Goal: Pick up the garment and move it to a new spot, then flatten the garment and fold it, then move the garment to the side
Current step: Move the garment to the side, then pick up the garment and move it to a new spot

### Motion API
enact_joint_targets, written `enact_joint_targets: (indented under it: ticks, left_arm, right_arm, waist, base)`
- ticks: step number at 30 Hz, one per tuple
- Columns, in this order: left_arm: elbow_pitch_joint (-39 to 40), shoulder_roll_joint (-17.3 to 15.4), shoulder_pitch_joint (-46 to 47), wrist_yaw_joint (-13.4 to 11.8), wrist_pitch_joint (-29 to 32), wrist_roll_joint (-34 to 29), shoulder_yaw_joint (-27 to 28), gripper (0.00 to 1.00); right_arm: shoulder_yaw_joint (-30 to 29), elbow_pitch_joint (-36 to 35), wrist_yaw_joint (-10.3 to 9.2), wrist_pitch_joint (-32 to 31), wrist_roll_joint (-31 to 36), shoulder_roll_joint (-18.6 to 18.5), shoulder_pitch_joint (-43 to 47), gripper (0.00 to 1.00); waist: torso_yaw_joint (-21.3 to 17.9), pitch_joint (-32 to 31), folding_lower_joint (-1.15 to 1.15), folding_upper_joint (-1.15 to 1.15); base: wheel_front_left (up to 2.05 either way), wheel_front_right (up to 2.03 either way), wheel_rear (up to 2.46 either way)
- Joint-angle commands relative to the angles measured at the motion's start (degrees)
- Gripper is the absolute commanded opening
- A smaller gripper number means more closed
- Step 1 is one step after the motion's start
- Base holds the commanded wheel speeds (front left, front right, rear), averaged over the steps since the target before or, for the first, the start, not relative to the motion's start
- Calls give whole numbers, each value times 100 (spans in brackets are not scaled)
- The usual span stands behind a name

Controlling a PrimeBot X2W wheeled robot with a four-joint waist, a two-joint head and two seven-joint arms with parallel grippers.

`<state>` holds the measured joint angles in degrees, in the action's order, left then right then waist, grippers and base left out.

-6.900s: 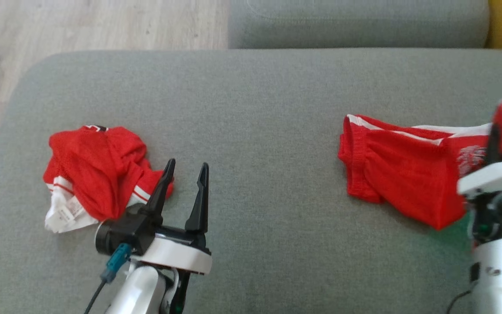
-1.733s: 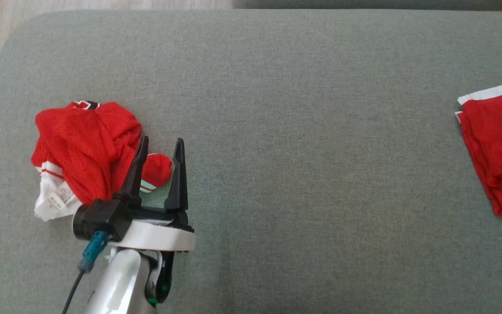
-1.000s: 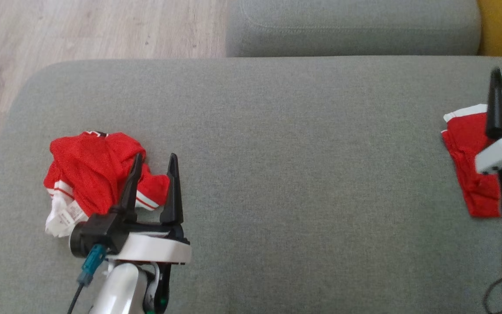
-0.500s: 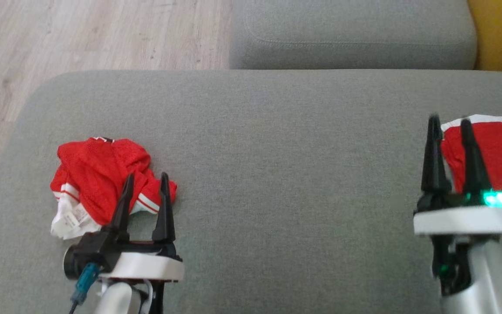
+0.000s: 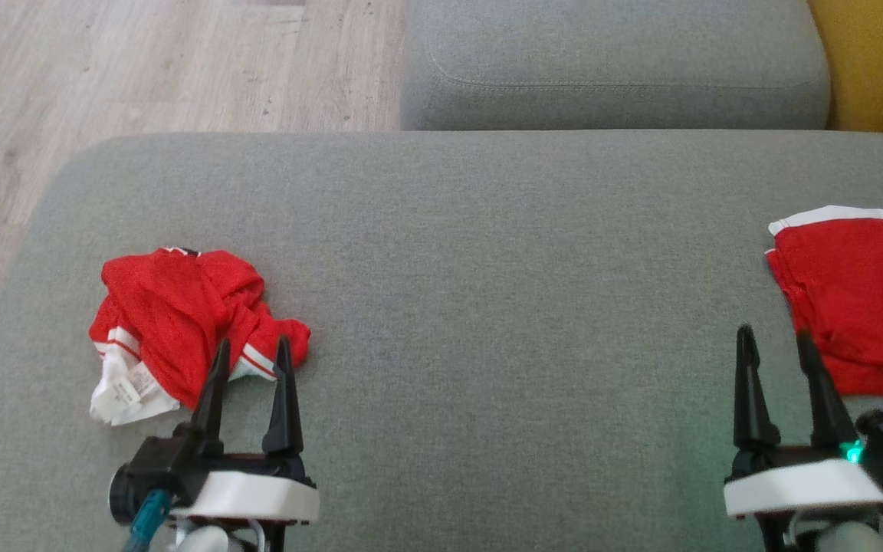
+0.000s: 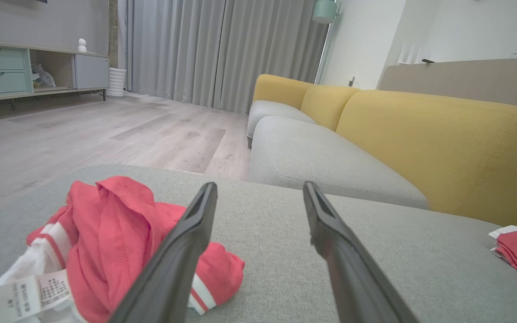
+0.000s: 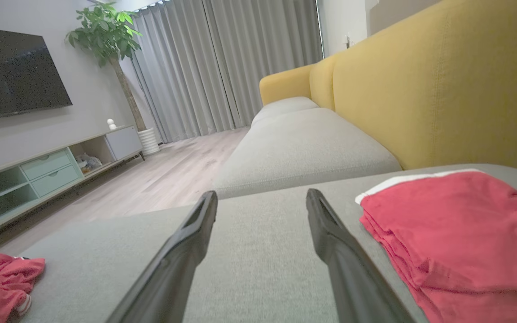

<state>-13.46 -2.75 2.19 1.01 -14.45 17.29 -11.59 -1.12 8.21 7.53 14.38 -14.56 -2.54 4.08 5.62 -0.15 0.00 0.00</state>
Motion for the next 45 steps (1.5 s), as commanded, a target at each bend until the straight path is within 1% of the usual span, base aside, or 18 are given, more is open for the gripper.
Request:
enact_joint_targets:
  ticks: [1, 13, 18, 21, 26, 31, 32, 40, 45]
  left_arm:
    - [159, -13, 129, -22, -55, 58, 142, 100]
    - [83, -13, 192, -5, -55, 38, 128, 100]
    - [43, -13, 193, -8, -55, 33, 82, 100]
    - [30, -13, 194, -30, -55, 11, 89, 100]
    - [9, -13, 216, -52, -55, -36, 204, 100]
    - [-53, -13, 221, -12, -55, -147, 324, 100]
    - [-53, -13, 221, -12, -55, -147, 324, 100]
    - [-120, -13, 279, 38, -55, -206, 405, 100]
    - [-137, -13, 318, 52, -55, -233, 456, 100]
  right_arm:
    - [124, -156, -4, 61, 20, -34, -125, 100]
    - [77, -204, -4, 62, -9, -34, -224, 100]
    - [170, -235, -4, 62, -25, -34, -160, 100]
    - [244, -277, -4, 62, -51, -34, -120, 100]
    - [450, -335, -4, 62, -67, -34, -62, 100]
    - [699, -369, -4, 62, -47, -34, -35, 100]
    - [699, -369, -4, 62, -47, -34, -35, 100]
    - [1014, -379, -4, 62, -23, -34, 63, 100]
    - [1156, -353, -4, 62, -73, -34, 17, 100]
  waist:
    - [-5, 6, 0, 0]
    - [-7, 33, 0, 0]
    - [131, -30, 0, 0]
    - [309, -55, 0, 0]
    - [747, -91, 0, 0]
    - [1227, -103, 0, 0]
    - [1227, -103, 0, 0]
    - [1940, -99, 0, 0]
    - [2184, -50, 0, 0]
  base:
    - [0, 0, 0]
    - [0, 0, 0]
    - [0, 0, 0]
    - [0, 0, 0]
    - [0, 0, 0]
    - [0, 0, 0]
    - [0, 0, 0]
    - [0, 0, 0]
    - [0, 0, 0]
